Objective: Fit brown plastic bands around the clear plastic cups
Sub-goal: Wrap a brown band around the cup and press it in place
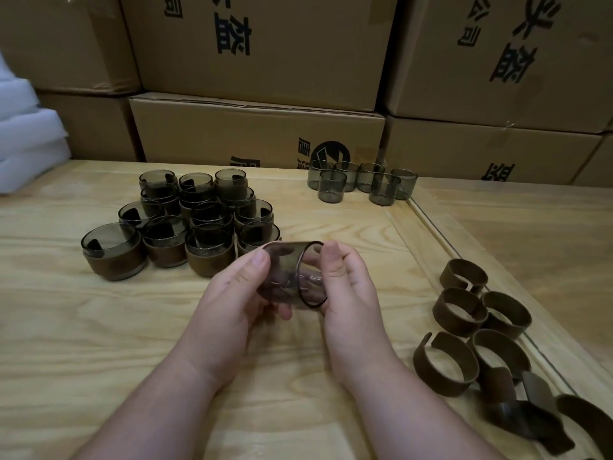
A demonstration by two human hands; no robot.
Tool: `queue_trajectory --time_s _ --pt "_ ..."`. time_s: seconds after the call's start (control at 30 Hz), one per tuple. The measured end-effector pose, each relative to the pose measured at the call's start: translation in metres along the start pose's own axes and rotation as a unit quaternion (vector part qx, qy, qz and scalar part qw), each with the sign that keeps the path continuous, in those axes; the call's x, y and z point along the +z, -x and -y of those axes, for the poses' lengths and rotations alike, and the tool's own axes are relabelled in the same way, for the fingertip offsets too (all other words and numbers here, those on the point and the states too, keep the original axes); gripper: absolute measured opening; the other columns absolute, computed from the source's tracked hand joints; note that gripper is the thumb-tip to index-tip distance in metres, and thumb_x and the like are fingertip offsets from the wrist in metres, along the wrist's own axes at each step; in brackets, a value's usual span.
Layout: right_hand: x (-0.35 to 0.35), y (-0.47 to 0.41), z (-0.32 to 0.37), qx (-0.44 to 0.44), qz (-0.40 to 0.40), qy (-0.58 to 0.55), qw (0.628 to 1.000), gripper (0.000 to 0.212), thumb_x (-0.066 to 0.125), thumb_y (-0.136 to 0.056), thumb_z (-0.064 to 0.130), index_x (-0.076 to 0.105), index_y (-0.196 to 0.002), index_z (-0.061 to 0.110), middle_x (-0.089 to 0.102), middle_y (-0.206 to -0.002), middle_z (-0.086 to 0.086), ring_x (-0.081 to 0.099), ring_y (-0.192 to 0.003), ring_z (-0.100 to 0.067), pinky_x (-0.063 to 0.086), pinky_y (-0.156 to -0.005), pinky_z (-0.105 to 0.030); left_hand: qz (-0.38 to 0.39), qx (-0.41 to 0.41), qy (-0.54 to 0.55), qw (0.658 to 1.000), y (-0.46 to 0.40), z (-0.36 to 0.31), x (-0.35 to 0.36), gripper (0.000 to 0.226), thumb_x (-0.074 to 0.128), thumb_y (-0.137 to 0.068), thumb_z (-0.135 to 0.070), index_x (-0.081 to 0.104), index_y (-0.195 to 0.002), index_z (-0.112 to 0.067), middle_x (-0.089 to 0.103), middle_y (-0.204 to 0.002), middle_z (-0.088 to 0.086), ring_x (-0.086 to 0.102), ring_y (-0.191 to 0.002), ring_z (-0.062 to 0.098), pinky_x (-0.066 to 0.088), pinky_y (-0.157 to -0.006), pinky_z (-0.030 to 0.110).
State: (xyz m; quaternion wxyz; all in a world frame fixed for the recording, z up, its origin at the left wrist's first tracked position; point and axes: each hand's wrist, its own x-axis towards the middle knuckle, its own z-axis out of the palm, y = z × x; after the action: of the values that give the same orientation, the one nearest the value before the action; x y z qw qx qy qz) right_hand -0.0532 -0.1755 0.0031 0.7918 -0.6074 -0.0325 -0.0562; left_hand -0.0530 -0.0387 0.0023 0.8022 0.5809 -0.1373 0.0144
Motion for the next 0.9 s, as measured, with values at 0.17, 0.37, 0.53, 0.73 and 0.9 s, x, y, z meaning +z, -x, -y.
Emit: queue_trajectory --time_s 0.17,0.37,0.53,0.73,0.9 --pt "-0.005 -0.004 -0.001 0.0 -0.004 0.01 1.0 0.051 0.064 -0.08 0.063 0.063 -0.115 0.025 0.077 -0.104 0.002 0.075 -0.095 -0.028 0.061 -0.082 -0.043 -0.014 -0.011 0.031 0.999 0.0 0.002 -0.004 0.056 0.055 -0.091 -0.057 0.073 -0.118 -0.011 0.075 -0.107 0.024 0.059 -0.073 0.024 0.047 -0.059 0.028" --pt "-0.005 -0.004 -0.004 0.005 0.009 0.04 0.999 0.047 0.072 -0.078 0.048 0.06 -0.12 0.031 0.074 -0.115 0.002 0.072 -0.1 -0.006 0.06 -0.086 -0.031 -0.041 0.01 0.068 0.997 -0.004 0.0 -0.002 0.043 0.052 -0.09 -0.054 0.081 -0.104 -0.026 0.079 -0.104 0.013 0.071 -0.081 0.016 0.048 -0.055 0.023" --pt "-0.004 -0.003 -0.003 -0.011 0.045 0.036 0.998 0.065 0.081 -0.07 0.041 0.056 -0.128 0.026 0.068 -0.124 0.0 0.07 -0.1 0.001 0.056 -0.082 -0.02 -0.069 0.002 0.067 0.995 -0.005 0.001 -0.002 0.047 0.048 -0.094 -0.052 0.078 -0.11 -0.02 0.077 -0.111 0.014 0.067 -0.079 0.016 0.05 -0.056 0.024" --pt "-0.004 -0.002 -0.002 0.0 0.053 -0.001 0.999 0.079 0.093 -0.06 0.045 0.057 -0.126 0.02 0.072 -0.118 -0.002 0.073 -0.099 -0.006 0.058 -0.072 -0.02 -0.041 0.007 -0.006 0.999 -0.004 0.001 -0.001 0.053 0.053 -0.095 -0.054 0.071 -0.12 -0.011 0.074 -0.118 0.019 0.064 -0.095 0.036 0.048 -0.067 0.037" --pt "-0.001 0.001 0.007 0.025 0.009 -0.047 0.999 0.101 0.082 -0.055 0.079 0.059 -0.122 0.008 0.073 -0.109 -0.022 0.074 -0.079 -0.033 0.057 -0.056 -0.034 0.003 0.009 -0.039 0.999 0.0 0.003 0.0 0.055 0.056 -0.09 -0.054 0.07 -0.12 -0.011 0.073 -0.106 0.024 0.061 -0.08 0.03 0.049 -0.062 0.031"
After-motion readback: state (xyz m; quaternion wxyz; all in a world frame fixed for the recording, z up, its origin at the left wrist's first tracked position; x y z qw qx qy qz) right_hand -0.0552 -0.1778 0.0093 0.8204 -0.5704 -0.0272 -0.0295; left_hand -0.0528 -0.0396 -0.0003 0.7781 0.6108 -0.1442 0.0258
